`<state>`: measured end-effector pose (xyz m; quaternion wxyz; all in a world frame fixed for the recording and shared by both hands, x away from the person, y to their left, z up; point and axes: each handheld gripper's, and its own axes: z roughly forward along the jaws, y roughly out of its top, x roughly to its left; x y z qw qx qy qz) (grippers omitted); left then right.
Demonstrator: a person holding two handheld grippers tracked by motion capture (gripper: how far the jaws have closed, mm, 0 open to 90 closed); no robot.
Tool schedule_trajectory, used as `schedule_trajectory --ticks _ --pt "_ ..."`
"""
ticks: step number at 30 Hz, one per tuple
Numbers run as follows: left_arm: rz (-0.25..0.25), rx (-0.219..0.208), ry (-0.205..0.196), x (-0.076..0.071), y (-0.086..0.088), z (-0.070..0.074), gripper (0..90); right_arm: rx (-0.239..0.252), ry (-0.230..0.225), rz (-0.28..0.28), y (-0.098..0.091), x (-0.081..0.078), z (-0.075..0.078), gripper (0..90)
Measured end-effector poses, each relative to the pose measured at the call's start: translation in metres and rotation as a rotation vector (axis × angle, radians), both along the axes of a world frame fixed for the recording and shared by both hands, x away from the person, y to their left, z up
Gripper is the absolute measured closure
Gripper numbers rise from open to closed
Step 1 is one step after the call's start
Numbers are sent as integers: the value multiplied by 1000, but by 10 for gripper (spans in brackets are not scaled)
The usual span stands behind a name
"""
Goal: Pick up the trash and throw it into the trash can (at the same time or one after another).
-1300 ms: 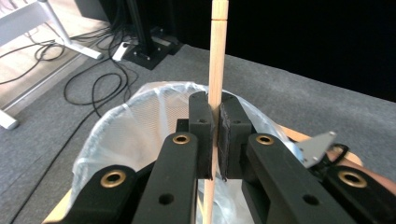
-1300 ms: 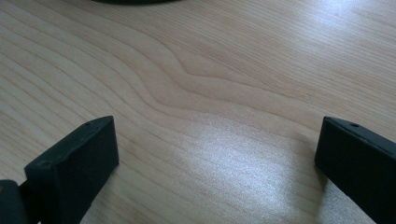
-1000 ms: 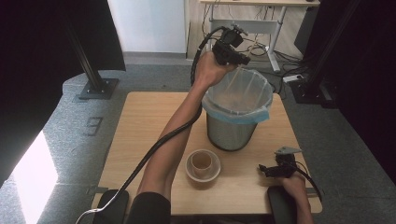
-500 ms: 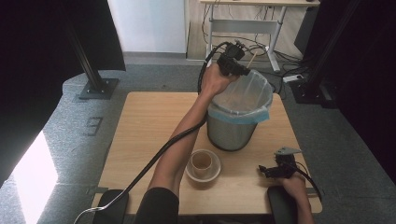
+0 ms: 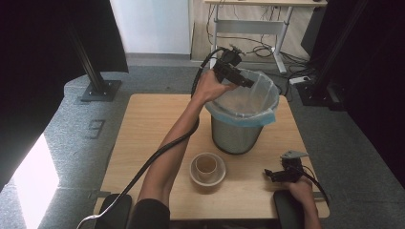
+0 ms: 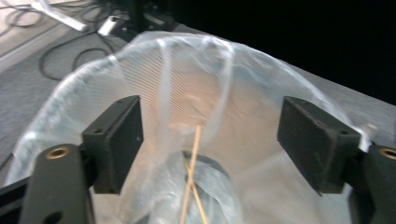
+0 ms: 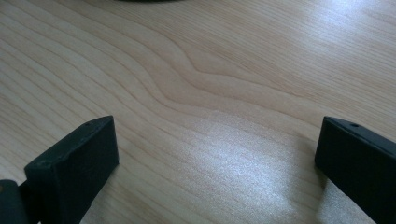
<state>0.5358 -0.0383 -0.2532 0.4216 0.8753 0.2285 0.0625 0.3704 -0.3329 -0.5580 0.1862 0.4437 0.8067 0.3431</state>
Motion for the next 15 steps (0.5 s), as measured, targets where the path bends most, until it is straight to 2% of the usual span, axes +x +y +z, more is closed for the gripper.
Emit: schedule_trajectory --ticks 2,5,9,15 --pt "-19 1 -1 -8 7 3 183 0 0 0 0 0 0 0" --pt "-28 11 -25 -19 15 8 150 0 0 0 0 0 0 0" --pt "-37 5 -45 -33 26 14 146 1 -1 -1 0 0 0 0" --pt "-44 34 -79 -53 41 17 147 1 -1 -1 0 0 0 0"
